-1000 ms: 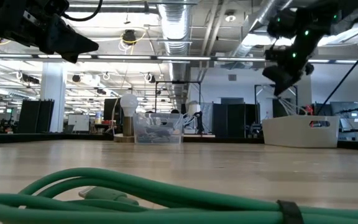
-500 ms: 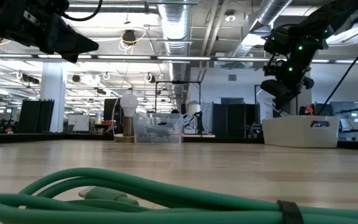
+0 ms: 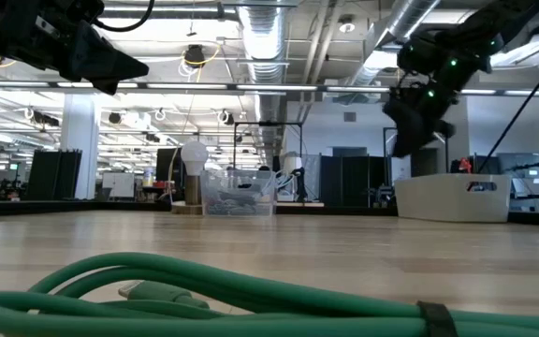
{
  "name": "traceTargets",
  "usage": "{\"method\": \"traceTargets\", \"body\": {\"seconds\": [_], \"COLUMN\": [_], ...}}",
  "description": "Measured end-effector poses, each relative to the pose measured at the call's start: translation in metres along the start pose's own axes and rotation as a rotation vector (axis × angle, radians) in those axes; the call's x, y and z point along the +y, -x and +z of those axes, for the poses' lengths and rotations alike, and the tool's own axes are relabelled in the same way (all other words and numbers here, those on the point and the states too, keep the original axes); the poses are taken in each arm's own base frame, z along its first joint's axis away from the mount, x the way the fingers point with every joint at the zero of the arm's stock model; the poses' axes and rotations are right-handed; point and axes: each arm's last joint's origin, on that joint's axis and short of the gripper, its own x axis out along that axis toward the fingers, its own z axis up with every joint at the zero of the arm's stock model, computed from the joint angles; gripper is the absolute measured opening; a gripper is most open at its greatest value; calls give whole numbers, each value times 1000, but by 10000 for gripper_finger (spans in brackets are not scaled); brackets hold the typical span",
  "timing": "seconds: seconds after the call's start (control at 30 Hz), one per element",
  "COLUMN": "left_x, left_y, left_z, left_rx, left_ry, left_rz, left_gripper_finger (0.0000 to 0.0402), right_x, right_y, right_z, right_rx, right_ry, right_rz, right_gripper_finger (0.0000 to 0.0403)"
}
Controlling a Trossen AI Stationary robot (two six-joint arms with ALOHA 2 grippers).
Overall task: Pick & Place USB Port
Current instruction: Put the light blue charger cable into the white bin
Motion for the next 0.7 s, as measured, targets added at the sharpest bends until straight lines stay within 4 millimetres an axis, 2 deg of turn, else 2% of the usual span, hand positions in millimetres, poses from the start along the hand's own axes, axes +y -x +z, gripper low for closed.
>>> {"method": "traceTargets", "body": {"seconds": [0.17,0.37,0.47,0.6,0.7], "left_x": [0,0,0,0,0], "left_y": [0,0,0,0,0], "left_z": [0,0,0,0,0], "left_rx": [0,0,0,0,0], "left_ry": [0,1,0,1,1], "left_rz": [1,3,3,3,3], "left_gripper_finger": [12,12,12,12,12], "right_x": [28,62,75,86,93], "right_y": [5,2,-11,-39,-57], "right_z": [13,22,20,17,22], "right_rx": [-141,-259,-244,-227,-232], "right_ry": [2,67,79,37,28], "right_rz": [281,407,435,458,462], "right_gripper_finger": [115,108,110,119,130]}}
